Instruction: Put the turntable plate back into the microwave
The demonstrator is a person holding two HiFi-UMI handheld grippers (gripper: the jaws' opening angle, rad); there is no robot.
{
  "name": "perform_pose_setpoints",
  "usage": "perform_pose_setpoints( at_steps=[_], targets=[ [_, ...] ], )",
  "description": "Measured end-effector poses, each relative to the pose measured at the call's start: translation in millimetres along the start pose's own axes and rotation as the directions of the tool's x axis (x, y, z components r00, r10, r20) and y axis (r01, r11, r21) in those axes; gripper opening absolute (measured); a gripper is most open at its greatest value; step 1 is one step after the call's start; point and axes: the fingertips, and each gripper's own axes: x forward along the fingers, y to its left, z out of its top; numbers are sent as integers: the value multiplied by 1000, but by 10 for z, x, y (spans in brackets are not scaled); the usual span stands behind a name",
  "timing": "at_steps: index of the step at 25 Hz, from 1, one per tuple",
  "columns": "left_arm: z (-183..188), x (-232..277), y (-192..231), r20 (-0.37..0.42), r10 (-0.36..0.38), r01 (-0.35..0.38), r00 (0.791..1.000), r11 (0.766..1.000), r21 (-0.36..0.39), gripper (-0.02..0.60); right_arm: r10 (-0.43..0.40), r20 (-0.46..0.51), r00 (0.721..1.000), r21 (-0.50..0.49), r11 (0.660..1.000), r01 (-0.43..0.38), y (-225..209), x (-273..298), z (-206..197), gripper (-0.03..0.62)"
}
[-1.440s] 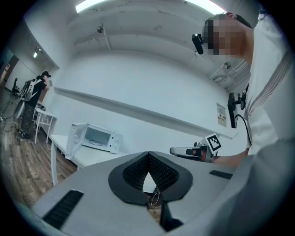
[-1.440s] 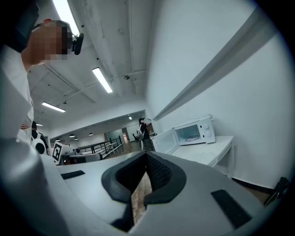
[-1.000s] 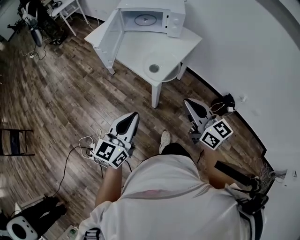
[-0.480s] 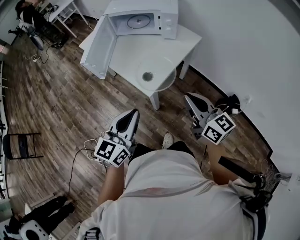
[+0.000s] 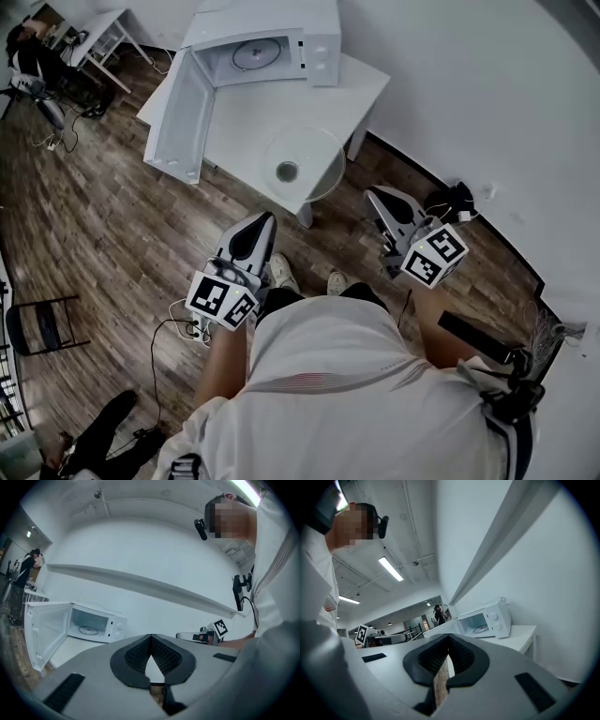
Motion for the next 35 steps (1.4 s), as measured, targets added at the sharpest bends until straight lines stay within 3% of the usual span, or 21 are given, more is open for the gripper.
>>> perform_pose_setpoints(
  at_steps=[11, 18, 25, 29, 35],
  targets=[
    [235, 167, 960, -16, -90, 91, 996, 995, 40, 11, -99, 6, 995, -33, 995, 99, 133, 924, 133, 3],
    [209, 233, 1378, -23, -132, 132, 991, 991, -22, 9, -164, -10, 986, -22, 986, 164, 63, 1218, 101, 3],
    [112, 517, 1472, -47, -106, 101, 993, 990, -102, 11, -195, -68, 978, 151, 967, 204, -585, 1141, -194, 3],
    [-41, 673, 1424, -79, -72, 61, 994, 989, -135, 11, -177, -94, 980, 313, 929, 198, -1006, 1074, -467, 47],
    [-306, 892, 1361, -138, -38, 16, 990, 987, -160, 11, -139, -176, 974, 468, 859, 207, -1506, 1005, -1025, 131]
  ],
)
